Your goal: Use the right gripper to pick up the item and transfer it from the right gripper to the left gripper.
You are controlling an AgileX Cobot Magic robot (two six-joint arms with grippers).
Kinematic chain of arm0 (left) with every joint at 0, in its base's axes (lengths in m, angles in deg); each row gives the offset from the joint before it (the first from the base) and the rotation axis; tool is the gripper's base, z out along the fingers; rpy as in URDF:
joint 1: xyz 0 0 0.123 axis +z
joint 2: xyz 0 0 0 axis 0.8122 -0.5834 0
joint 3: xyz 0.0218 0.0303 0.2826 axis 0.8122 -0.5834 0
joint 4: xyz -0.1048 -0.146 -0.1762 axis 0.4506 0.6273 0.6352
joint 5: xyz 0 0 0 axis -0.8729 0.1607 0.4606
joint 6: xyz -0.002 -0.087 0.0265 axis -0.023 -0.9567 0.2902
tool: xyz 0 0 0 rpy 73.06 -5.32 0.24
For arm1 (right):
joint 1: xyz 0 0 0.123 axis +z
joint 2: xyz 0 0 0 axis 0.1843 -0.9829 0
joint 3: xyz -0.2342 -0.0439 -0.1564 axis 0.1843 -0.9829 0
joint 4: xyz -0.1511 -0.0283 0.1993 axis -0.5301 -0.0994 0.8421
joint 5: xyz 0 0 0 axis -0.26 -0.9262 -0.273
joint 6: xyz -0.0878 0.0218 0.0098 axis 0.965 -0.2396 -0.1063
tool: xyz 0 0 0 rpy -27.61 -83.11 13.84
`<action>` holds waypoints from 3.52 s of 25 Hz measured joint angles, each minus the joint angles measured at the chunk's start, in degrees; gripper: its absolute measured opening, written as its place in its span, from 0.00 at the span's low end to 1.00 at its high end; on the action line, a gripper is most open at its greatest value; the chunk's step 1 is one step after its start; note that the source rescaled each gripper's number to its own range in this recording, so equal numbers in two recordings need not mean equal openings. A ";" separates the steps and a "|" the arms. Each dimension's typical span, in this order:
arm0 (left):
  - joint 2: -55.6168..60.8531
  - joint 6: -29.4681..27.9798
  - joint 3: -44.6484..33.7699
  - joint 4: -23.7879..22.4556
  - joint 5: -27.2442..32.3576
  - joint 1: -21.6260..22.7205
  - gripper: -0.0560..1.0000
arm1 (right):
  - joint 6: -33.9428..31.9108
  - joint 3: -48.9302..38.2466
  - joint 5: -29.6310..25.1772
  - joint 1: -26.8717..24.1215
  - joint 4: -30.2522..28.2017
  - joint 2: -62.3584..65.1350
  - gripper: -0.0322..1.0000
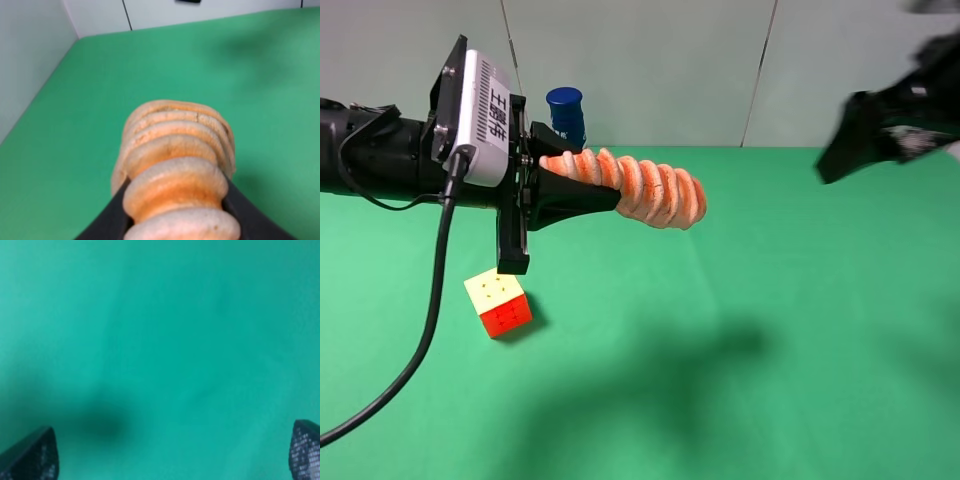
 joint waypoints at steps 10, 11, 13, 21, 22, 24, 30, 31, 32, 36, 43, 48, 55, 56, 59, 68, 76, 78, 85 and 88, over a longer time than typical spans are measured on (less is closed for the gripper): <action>0.00 -0.37 0.00 0.00 0.00 0.00 0.11 | -15.85 -13.40 10.16 -7.09 -2.10 26.45 1.00; 0.00 -0.69 0.00 0.00 0.00 0.00 0.11 | -16.57 -14.60 10.14 -7.09 -2.97 29.08 1.00; 0.00 -1.94 0.00 0.00 0.00 0.00 0.11 | -17.07 -16.85 10.14 -7.09 -5.03 33.89 1.00; 0.00 -3.09 0.00 0.00 0.00 0.00 0.09 | -17.74 -25.40 7.37 -7.09 -6.69 54.15 1.00; 0.00 -3.08 0.00 0.00 0.00 0.00 0.09 | -17.74 -26.15 6.20 -7.09 -6.73 56.49 1.00; 0.00 -3.08 0.00 0.00 0.00 0.00 0.09 | -17.78 -27.11 3.05 -7.09 -6.73 60.48 1.00; 0.00 -3.08 0.00 0.00 -0.05 0.00 0.09 | -17.81 -27.30 -3.70 -7.09 -7.09 69.20 1.00; 0.00 -3.08 0.00 0.00 -0.05 0.00 0.09 | -17.72 -27.30 -4.49 -7.09 -7.23 69.71 1.00; 0.00 -3.08 0.00 0.00 -0.11 0.00 0.09 | -17.47 -27.38 -5.18 -7.09 -7.52 69.90 1.00; 0.00 -3.08 0.00 0.00 -0.17 0.00 0.09 | -16.57 -30.86 -6.83 -7.09 -7.93 69.92 1.00; 0.00 -3.08 0.00 0.00 -1.13 0.00 0.09 | -15.68 -33.42 -2.05 -7.09 -8.63 69.99 1.00; 0.00 -3.08 0.00 0.00 -1.28 0.00 0.09 | -15.78 -33.47 -1.90 -7.09 -8.84 69.99 1.00; 0.00 -3.08 0.00 0.00 -1.61 0.00 0.09 | -16.57 -33.47 -1.90 -7.09 -8.58 69.99 1.00; 0.00 -3.08 0.00 0.00 -1.66 0.00 0.09 | -16.57 -33.47 -1.90 -7.09 -8.53 69.99 1.00; 0.00 -3.08 0.00 0.00 -1.73 0.00 0.09 | -16.57 -33.47 -1.85 -7.09 -8.40 69.99 1.00; 0.00 -3.08 0.00 0.00 -1.73 0.00 0.09 | -16.57 -33.47 -1.85 -7.09 -8.33 69.99 1.00; 0.00 -3.08 0.00 0.00 -1.73 0.00 0.09 | -16.57 -33.47 -1.84 -7.09 -8.33 69.99 1.00; 0.00 -3.08 0.00 0.00 -1.73 0.00 0.09 | -16.57 -33.47 -1.84 -7.09 -8.33 69.99 1.00; 0.00 -3.08 0.00 -0.04 -2.02 0.39 0.09 | -16.57 -33.47 -1.84 -7.09 -8.33 69.99 1.00; 0.00 -3.35 0.00 -0.19 -2.60 1.68 0.09 | -16.57 -33.47 -1.84 -7.09 -8.33 69.99 1.00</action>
